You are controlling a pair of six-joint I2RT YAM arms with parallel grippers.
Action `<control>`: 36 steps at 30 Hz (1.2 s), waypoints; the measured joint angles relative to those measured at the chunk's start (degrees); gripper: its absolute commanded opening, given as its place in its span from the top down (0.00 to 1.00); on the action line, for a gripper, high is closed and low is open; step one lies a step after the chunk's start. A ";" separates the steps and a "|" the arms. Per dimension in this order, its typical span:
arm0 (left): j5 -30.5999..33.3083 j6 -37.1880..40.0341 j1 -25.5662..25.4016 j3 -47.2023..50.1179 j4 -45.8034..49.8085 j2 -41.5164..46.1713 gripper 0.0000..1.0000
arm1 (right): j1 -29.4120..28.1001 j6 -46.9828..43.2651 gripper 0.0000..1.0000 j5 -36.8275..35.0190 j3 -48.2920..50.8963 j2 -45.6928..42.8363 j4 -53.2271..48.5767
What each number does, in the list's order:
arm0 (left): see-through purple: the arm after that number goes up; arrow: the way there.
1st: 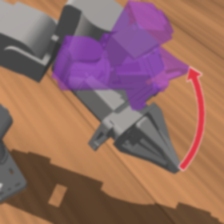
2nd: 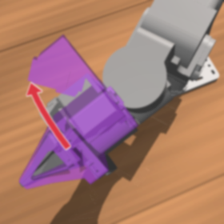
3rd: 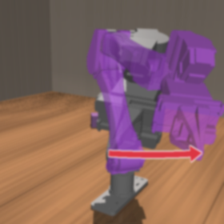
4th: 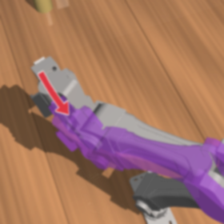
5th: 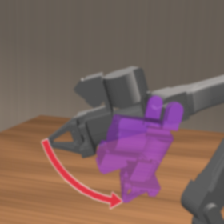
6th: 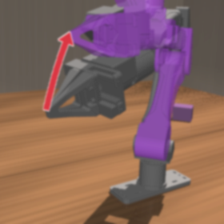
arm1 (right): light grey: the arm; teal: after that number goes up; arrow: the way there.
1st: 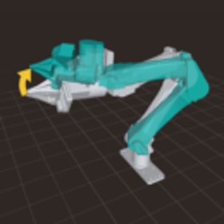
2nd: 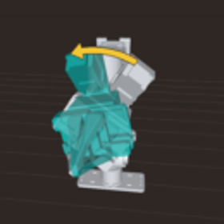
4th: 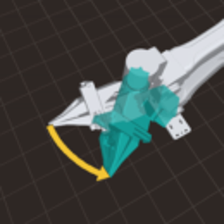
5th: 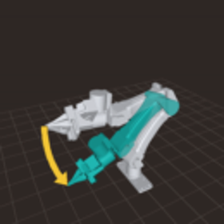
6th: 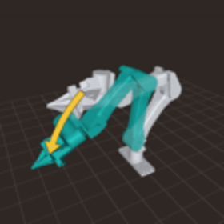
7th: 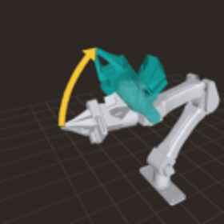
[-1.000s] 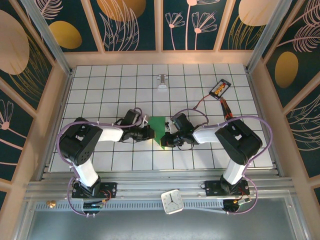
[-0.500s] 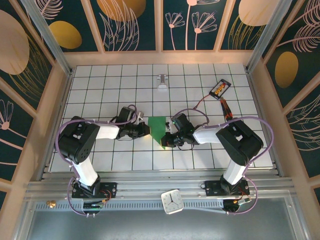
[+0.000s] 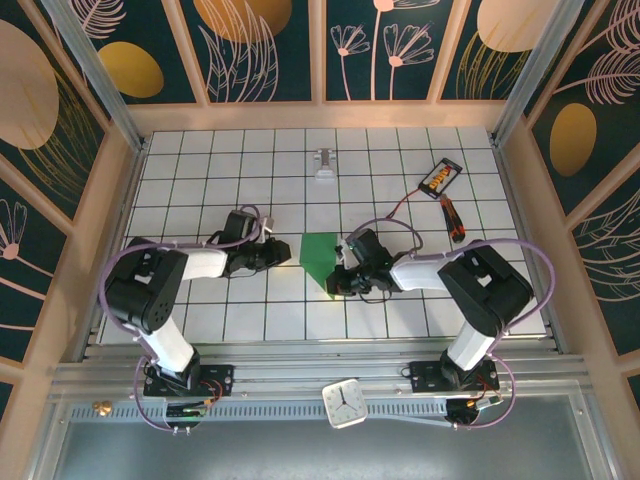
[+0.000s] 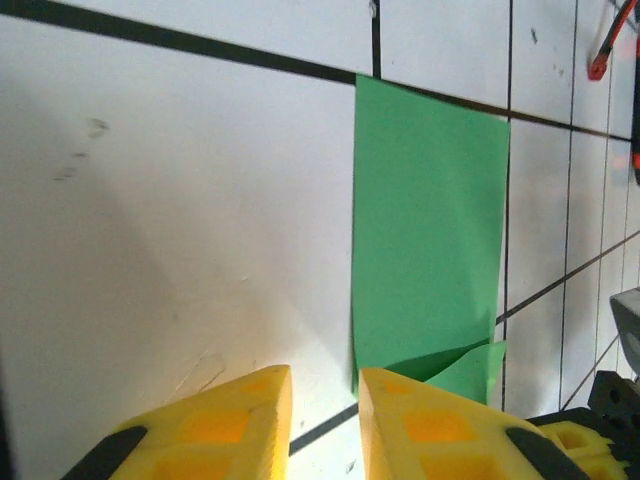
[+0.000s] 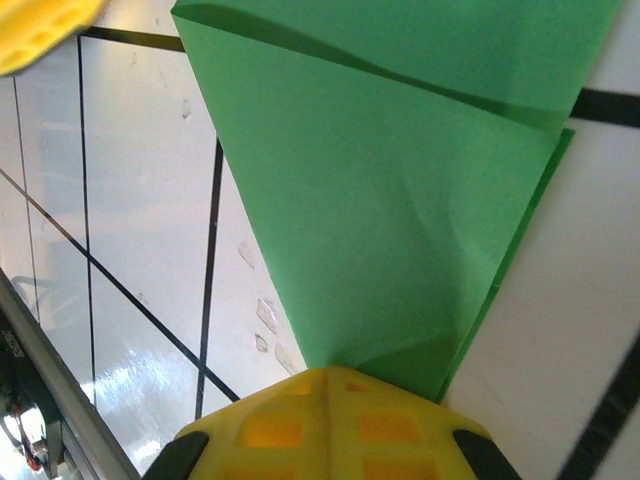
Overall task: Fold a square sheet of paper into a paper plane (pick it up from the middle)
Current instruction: Third fold the triangle at the center of the table.
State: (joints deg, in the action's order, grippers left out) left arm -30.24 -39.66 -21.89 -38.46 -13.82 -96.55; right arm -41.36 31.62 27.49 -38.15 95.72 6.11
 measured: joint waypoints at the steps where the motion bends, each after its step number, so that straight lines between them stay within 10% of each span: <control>1: 0.33 -0.13 -0.02 0.48 0.13 1.20 0.70 | 0.00 -0.20 1.00 -0.26 0.35 -0.63 -0.52; 8: 1.18 -1.22 -3.87 1.88 0.52 7.69 0.66 | 0.02 -3.87 1.00 -0.92 0.79 -4.98 -8.37; 18: -1.20 -8.09 -12.09 3.13 -5.33 7.26 1.00 | 1.11 -3.98 1.00 0.81 -2.86 -3.87 -6.80; 36: -3.34 -12.55 -15.26 1.14 -9.97 -5.03 1.00 | 1.20 -3.61 1.00 0.83 -1.60 -0.94 -5.51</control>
State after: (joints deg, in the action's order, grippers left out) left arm -33.58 -52.21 -37.15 -37.32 -23.79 -101.58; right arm -40.16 28.01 28.32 -39.75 94.78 0.60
